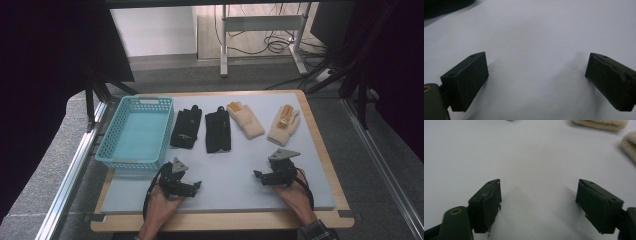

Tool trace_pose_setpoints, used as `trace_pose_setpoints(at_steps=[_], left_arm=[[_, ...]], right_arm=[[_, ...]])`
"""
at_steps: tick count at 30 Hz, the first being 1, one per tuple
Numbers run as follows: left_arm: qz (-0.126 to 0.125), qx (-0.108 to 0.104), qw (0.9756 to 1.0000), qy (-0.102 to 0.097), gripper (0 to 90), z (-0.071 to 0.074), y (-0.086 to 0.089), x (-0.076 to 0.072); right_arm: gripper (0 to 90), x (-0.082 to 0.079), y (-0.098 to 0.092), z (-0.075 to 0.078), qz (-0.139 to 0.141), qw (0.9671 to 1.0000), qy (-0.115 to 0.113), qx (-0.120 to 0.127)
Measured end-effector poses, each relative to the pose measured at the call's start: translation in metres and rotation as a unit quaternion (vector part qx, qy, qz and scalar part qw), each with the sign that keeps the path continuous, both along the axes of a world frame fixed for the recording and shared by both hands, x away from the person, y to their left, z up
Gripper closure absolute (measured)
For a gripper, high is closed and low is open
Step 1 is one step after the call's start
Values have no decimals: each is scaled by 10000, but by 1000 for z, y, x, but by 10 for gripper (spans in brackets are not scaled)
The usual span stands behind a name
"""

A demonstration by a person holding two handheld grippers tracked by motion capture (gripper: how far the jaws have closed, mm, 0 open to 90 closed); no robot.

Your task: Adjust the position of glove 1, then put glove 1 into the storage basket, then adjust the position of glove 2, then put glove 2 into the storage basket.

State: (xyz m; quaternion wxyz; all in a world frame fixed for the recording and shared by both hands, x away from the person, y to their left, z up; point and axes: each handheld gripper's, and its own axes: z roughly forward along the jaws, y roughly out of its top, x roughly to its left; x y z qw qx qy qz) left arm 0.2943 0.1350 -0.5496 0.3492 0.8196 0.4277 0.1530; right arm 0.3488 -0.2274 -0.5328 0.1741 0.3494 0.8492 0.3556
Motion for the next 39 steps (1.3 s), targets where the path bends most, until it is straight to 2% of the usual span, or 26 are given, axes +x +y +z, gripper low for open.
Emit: trace_pose_setpoints(at_steps=[7, 29, 34, 35, 39], left_arm=[[3, -5, 10000, -2, 48, 0, 0, 0], [23, -13, 10000, 0, 52, 0, 0, 0], [27, -15, 10000, -1, 52, 0, 0, 0], [25, -14, 10000, 0, 52, 0, 0, 0], [26, -16, 10000, 1, 51, 0, 0, 0]], right_arm=[[131, 0, 1, -1, 26, 10000, 26, -53], [132, 1, 2, 0, -34, 9999, 97, -31], [157, 0, 2, 0, -105, 9999, 69, -11], [185, -1, 2, 1, -123, 9999, 50, 3], [214, -2, 3, 4, -82, 9999, 48, 102]])
